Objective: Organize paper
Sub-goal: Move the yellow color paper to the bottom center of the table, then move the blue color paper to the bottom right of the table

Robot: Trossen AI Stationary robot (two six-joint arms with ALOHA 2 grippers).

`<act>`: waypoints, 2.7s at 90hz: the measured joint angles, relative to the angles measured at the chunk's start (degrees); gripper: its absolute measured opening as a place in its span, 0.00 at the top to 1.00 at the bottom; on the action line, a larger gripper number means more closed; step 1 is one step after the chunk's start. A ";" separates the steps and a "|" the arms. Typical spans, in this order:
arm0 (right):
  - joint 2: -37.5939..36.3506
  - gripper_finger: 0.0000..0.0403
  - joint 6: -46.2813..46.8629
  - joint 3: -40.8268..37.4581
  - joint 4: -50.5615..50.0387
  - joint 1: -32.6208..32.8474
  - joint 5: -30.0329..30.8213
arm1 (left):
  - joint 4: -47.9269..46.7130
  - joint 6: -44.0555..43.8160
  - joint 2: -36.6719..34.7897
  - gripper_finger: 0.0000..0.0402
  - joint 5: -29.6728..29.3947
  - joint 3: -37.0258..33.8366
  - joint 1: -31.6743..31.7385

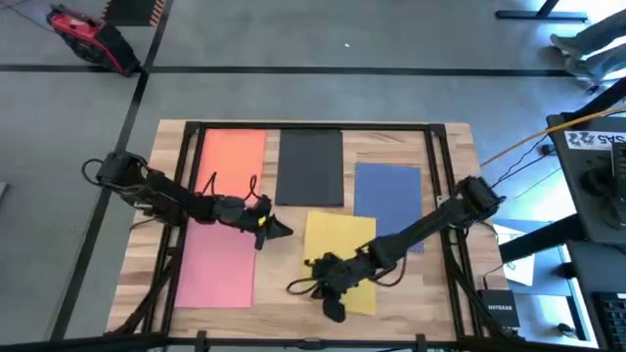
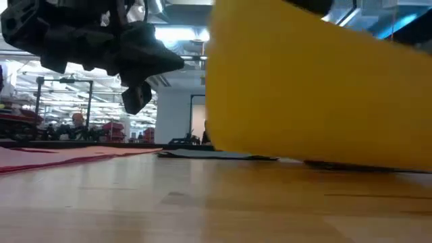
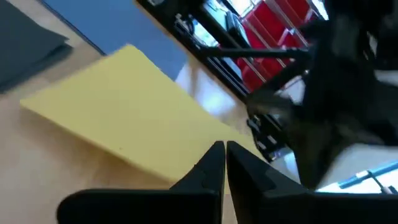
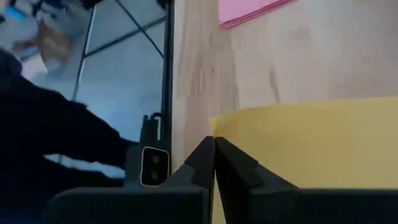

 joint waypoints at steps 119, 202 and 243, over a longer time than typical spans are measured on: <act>15.97 1.00 -12.38 10.78 8.47 -7.02 -6.82 | -20.80 4.63 0.07 1.00 -3.80 -0.02 -8.55; 15.95 0.92 -9.89 12.10 8.36 -7.91 -5.33 | -24.92 7.78 9.29 1.00 -5.35 0.22 -8.55; 15.94 0.81 -9.12 21.29 -9.66 -7.87 -6.78 | -24.16 7.57 9.41 1.00 -5.52 0.01 -9.58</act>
